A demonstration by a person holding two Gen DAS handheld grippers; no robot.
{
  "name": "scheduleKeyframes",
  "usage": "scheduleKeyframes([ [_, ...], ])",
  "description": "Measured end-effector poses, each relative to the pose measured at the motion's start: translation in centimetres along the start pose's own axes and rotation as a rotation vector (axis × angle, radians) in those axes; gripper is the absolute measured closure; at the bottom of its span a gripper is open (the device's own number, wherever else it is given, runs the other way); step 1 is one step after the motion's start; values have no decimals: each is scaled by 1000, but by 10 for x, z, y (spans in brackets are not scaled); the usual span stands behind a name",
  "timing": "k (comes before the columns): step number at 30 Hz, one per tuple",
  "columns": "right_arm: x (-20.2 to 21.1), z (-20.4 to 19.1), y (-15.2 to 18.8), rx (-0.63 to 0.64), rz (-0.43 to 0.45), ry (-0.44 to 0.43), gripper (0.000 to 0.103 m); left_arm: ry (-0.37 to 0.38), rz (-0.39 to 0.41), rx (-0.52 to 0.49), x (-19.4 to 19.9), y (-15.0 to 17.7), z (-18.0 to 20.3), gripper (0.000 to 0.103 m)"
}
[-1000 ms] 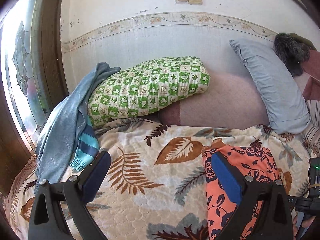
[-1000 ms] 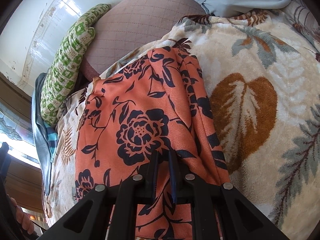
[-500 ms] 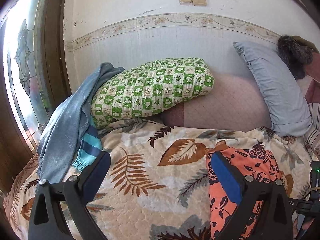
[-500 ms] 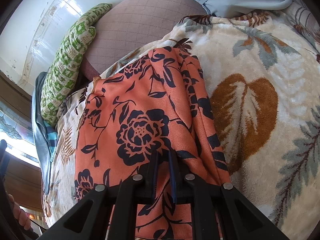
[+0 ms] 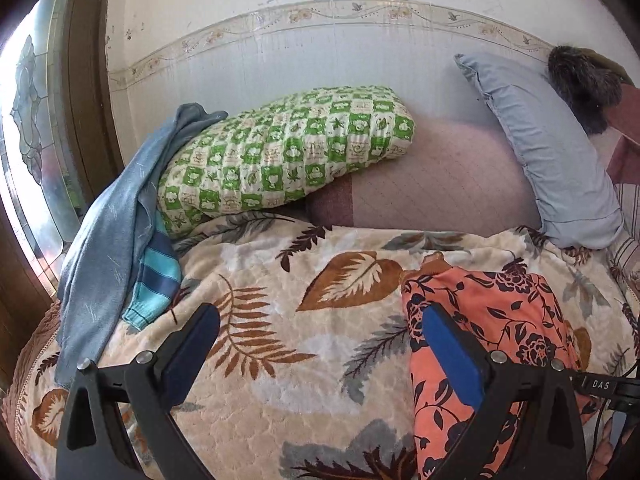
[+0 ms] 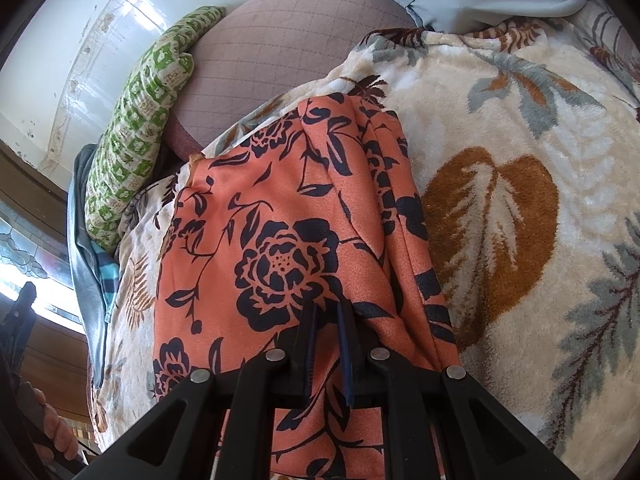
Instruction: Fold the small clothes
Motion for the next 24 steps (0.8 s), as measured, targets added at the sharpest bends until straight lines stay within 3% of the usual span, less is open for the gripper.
scheduleKeyframes([
  [5, 24, -13, -29, 26, 137, -26, 90, 52, -185, 20, -49, 45, 20, 2],
  [10, 10, 7, -31, -56, 114, 6, 90, 51, -299, -47, -80, 89, 40, 2],
  [13, -8, 18, -23, -69, 58, 17, 90, 35, -297, -69, -86, 101, 42, 2],
  [19, 11, 7, -29, -32, 111, 8, 90, 7, -299, -58, -71, 87, 33, 2],
  [24, 21, 2, -21, -64, 87, -27, 87, 29, -286, -72, -55, 77, 36, 2],
])
Point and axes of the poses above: each gripper's, at about its wrist camera, not at the fingertips, and x roughly against the way its jaws point, z to its right, y to its underside, the point moved 9 cm from there along -x, roughly the way its jaws point, and after that the axes turned 14 degrees about x, right-handed, at the moved point
